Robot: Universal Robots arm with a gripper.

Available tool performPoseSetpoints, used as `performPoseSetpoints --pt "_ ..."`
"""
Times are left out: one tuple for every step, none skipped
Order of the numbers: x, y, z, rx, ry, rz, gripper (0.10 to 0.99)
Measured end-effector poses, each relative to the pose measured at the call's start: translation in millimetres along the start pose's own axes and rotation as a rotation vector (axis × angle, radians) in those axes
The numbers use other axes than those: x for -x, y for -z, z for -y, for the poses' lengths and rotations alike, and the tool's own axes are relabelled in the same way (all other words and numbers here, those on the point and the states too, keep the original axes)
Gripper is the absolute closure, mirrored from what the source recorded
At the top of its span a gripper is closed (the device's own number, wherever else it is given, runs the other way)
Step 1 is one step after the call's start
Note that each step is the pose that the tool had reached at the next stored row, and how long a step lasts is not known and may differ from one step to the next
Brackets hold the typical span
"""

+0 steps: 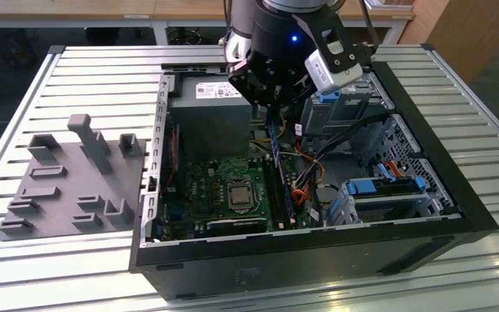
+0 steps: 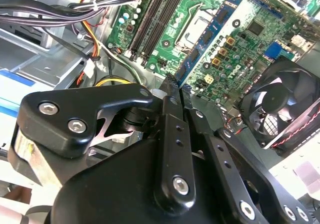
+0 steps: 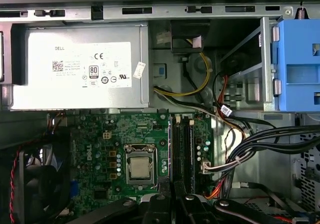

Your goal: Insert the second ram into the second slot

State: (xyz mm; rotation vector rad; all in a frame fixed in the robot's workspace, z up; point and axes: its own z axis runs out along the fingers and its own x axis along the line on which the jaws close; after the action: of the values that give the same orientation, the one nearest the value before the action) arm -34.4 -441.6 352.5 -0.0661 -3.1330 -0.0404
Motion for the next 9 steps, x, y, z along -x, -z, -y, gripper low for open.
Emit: performPoseSetpoints --pt "0.0 -0.3 0.0 0.000 0.000 -0.0001 0.949" --pt "0.0 -0.3 0.0 0.000 0.000 -0.0001 0.949" --pt "0.0 -0.5 0.0 -0.001 0.000 -0.0001 0.949" --pt "0.0 -0.5 0.0 -0.001 0.000 -0.0001 0.949" --pt "0.0 -0.8 0.0 -0.001 0.000 0.0000 0.949" --pt "0.0 -1.5 0.0 0.000 0.000 0.0001 0.949" --pt "0.0 -2.4 0.1 -0.001 0.000 0.0001 0.949" --pt "0.0 -3.3 0.1 0.000 0.000 0.0001 0.949" --pt "0.0 -4.2 0.1 0.000 0.000 0.0000 0.949"
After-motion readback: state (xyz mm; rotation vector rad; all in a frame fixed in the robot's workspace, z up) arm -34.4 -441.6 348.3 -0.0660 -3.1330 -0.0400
